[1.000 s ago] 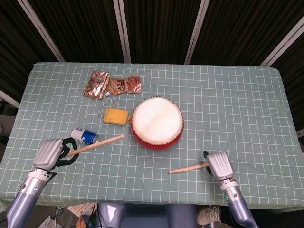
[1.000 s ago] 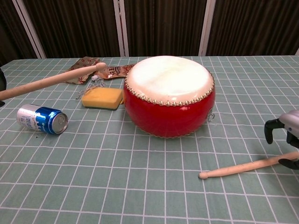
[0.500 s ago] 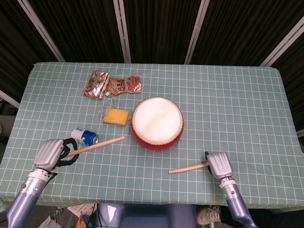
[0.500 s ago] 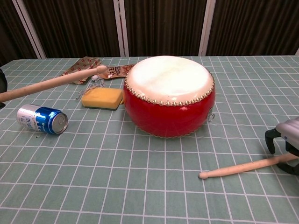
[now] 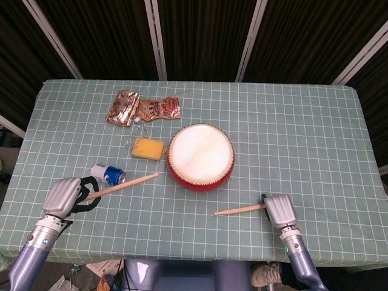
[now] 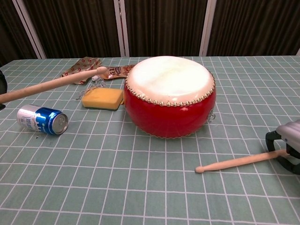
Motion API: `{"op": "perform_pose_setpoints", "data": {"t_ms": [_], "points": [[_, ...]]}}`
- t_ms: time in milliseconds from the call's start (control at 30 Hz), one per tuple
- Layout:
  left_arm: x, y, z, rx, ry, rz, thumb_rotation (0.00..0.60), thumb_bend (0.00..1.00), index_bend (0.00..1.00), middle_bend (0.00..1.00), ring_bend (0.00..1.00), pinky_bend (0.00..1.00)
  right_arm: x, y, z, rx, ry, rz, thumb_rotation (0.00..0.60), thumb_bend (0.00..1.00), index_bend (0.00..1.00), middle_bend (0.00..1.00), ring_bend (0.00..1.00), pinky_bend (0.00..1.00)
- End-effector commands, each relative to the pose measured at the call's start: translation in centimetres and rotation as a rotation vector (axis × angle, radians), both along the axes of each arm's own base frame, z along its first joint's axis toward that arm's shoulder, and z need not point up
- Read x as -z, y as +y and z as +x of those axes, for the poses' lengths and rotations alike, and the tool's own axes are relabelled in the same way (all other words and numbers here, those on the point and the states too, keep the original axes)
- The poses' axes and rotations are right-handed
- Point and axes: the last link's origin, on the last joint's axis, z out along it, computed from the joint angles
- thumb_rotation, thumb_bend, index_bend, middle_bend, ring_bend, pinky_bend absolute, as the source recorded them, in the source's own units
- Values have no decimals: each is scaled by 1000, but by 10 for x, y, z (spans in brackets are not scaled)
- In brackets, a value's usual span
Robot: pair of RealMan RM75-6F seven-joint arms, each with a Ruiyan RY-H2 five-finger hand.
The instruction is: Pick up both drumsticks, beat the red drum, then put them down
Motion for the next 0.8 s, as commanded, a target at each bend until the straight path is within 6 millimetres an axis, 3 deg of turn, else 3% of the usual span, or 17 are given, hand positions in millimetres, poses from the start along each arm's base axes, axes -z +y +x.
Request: {"op": "perform_pose_setpoints", "data": {"t_ms": [33,233,467,800], "points": [[0,0,0,0,0,0,600,549,721,1000,1000,1000,-5,0,3,-12,-10,-2,600,619,908,1000,1000,1000],[-1,0,0,-1,-1,3,600,549,721,1000,1000,1000,-27,2,15,-53,-42,-17,600,637,927,1000,1000,1000],[-1,0,0,-1,0,7,600,550,722,1000,1000,1000,-72,7,20,-81,-52,-60,600,641,942,1000,1000,1000],[-5,4,5,9,-6,24,600,557,727,1000,1000,1000,-135,-7,4,184,-254,-208,600,666,947,1000,1000,1000]]}}
